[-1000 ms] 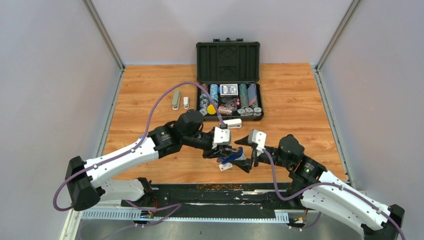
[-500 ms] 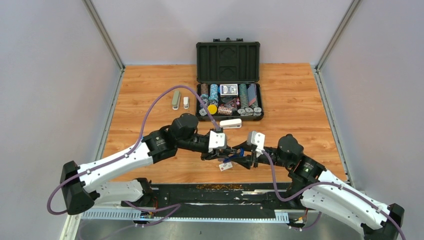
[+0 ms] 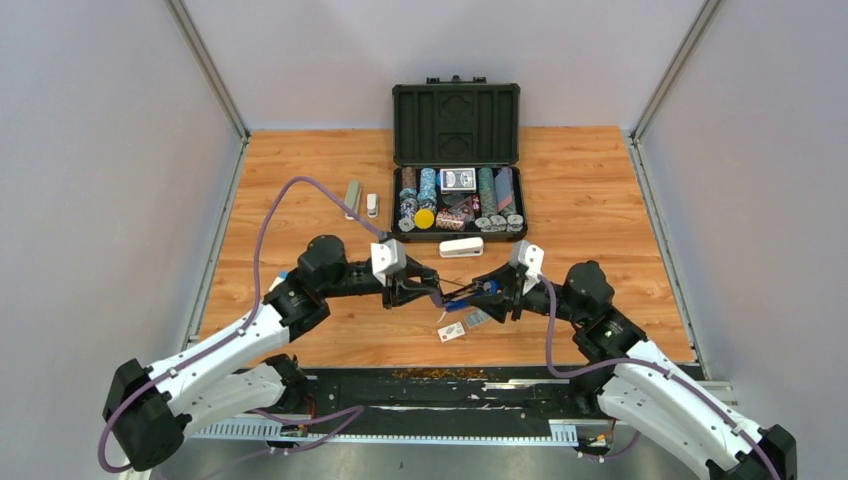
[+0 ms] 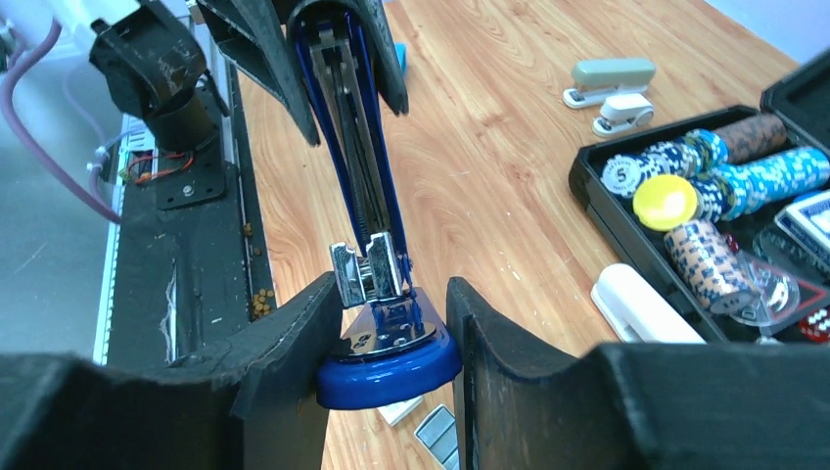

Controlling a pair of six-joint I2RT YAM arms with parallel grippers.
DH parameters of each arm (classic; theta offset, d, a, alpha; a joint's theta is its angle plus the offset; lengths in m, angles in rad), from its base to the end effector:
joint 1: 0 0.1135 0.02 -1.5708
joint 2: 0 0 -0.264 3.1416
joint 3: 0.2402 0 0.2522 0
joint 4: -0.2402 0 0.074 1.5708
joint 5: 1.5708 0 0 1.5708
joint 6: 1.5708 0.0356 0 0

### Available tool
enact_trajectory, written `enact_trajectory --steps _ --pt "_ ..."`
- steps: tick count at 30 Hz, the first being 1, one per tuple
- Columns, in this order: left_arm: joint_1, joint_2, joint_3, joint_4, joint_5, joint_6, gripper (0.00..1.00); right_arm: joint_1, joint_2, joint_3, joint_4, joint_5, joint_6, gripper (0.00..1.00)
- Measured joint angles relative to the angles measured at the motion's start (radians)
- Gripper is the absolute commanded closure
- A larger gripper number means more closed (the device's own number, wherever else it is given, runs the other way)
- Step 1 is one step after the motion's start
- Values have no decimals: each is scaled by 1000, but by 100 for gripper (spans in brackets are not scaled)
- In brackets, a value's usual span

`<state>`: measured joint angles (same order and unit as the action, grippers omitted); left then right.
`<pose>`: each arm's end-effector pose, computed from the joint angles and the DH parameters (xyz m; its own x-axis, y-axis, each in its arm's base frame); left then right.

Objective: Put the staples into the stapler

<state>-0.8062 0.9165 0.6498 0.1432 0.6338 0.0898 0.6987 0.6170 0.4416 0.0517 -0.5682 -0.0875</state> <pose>0.1325 -0.1686 0.3036 0.0037 0.1005 -0.9949 0.9920 0.1252 0.0163 0.1098 0.1173 0.2697 -0.0110 -0.1054 -0.9944 -0.9556 0.2938 -0.0206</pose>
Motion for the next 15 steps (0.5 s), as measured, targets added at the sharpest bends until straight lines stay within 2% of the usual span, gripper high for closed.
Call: enact_trajectory --steps 8,15 --pt "272 11 -202 434 47 -449 100 -156 2 -57 165 -43 188 100" --pt "404 88 -323 742 -8 -818 100 -219 -8 -91 309 -9 322 100"
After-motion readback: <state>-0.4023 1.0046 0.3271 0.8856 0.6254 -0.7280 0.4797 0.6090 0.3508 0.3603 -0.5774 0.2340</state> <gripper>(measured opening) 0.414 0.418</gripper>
